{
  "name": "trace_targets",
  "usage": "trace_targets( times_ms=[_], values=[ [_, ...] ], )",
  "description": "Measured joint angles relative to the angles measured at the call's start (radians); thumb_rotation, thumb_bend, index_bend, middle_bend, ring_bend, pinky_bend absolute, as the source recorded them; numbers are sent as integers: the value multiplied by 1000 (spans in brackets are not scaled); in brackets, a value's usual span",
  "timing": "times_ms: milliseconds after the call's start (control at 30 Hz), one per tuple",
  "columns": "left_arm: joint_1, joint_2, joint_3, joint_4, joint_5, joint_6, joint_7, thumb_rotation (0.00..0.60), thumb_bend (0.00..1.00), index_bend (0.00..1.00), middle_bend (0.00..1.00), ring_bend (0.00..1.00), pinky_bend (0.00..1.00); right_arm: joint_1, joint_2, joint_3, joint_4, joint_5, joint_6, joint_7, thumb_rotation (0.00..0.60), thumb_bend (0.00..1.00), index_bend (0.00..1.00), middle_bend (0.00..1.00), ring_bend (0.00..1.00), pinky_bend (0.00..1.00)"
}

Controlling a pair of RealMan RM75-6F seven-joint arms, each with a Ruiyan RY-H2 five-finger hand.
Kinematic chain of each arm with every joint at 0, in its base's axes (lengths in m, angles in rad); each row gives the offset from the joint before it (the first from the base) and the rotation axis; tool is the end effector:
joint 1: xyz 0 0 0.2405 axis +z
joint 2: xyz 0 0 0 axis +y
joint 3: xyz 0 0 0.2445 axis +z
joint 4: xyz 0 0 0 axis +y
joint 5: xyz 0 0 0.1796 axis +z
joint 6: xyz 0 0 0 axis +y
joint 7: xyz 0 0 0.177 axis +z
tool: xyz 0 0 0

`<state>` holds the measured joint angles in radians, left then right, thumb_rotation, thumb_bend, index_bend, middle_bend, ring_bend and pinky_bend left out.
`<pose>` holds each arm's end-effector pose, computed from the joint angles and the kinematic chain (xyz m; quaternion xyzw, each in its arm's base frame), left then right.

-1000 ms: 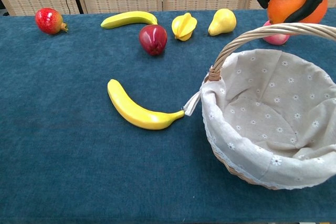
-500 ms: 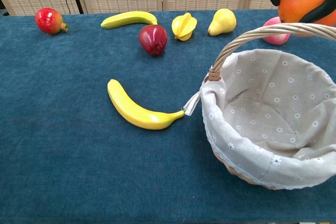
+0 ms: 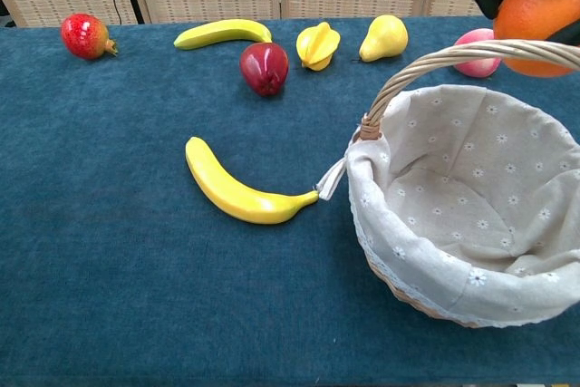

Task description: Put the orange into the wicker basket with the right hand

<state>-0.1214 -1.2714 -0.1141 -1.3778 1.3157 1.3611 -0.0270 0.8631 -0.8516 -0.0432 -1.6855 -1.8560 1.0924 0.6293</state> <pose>-0.3427 0.2329 0.1620 -0.5479 -0.4256 -0.3414 0.6341 -0.0890 -0.3188 0.1569 0.8208 -0.3169 0.4310 0.2004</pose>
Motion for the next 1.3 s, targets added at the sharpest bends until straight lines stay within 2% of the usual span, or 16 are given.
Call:
trace_targets(
  times_ms=[100,300,433,933,1133,1300],
  values=[
    [-1,1,0,-4,2,1,2,600,153,86,0,0,0,-6,6,-2,-10,-8,7,0,600,251,642,438,534,579],
    [-3,1,4,-8,6,-1,8,600,155,86,0,0,0,-8,8,-7,-8,-9,0,29,600,86,420,248,321,378],
    [-5,0,4,-10,6,-1,9,600,154,86,0,0,0,-3,10,-4,-2,-11,-11,31,600,18,324,164,232,302],
    [-6,-4,6,-4,5,-5,5,600,154,86,0,0,0,12,30,14,-15,-2,-56,-35,600,10,296,142,203,280],
    [1,-3,10,-7,11,11,5,600,153,86,0,0,0,15,-14,60,56,126,-113,-114,600,10,298,142,202,280],
    [15,4,17,-20,22,36,8,600,152,86,0,0,0,23,-109,95,189,260,-195,-174,600,10,300,141,202,280]
  ],
)
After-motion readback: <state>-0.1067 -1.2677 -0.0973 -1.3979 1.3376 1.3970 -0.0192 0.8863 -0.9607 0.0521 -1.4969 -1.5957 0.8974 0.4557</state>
